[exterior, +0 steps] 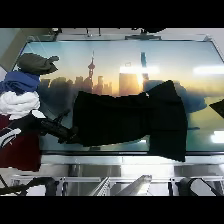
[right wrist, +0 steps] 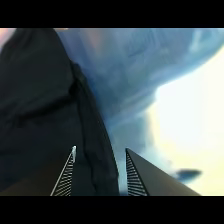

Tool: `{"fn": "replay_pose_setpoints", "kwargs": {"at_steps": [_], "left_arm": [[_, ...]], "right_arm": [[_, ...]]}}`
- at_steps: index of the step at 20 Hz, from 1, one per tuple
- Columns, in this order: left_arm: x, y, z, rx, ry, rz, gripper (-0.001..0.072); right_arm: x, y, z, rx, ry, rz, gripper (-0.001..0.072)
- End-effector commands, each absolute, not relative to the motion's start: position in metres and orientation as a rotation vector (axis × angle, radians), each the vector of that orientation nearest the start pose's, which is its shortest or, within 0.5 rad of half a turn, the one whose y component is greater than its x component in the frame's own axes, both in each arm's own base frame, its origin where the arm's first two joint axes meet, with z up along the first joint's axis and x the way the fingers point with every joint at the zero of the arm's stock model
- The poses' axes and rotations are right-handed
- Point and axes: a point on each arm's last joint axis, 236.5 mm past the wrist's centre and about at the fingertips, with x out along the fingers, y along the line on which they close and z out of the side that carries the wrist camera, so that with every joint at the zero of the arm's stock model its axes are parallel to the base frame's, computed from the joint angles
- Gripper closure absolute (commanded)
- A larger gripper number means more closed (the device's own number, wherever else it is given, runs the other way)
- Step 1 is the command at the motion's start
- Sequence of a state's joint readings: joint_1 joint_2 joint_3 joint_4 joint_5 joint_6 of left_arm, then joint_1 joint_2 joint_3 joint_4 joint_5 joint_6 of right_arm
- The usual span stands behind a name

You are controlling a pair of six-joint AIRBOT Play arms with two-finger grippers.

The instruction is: Fold the shirts.

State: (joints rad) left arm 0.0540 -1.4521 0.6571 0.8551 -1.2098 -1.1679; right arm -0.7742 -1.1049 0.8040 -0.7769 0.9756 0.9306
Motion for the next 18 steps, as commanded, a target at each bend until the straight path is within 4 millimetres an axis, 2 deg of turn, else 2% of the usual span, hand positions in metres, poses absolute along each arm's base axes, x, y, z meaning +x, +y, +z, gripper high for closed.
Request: {"fn": "replay_pose_setpoints", "kwargs": {"at_steps": [1,5,8,14,17,18], "left_arm": [[0.233,-0.125,-0.121,-0.534,1.737,-0.497,0.0675],[0.246,-0.108,-0.108,-0.571,1.667,-0.458,0.0675],[0.252,-0.098,-0.099,-0.598,1.629,-0.436,0.0675],[0.257,-0.089,-0.091,-0.613,1.592,-0.417,0.0675],[0.257,-0.089,-0.091,-0.614,1.591,-0.417,0.0675],[0.257,-0.089,-0.091,-0.613,1.591,-0.417,0.0675]], "right_arm": [[0.324,-0.132,-0.017,0.676,0.962,-0.036,0.0347],[0.312,-0.105,-0.064,0.796,1.125,0.073,0.0317],[0.31,-0.092,-0.09,0.84,1.197,0.109,0.0318],[0.315,-0.047,-0.115,0.804,1.306,0.218,0.032],[0.321,-0.037,-0.12,0.765,1.315,0.23,0.0336],[0.322,-0.036,-0.118,0.772,1.31,0.232,0.041]]}}
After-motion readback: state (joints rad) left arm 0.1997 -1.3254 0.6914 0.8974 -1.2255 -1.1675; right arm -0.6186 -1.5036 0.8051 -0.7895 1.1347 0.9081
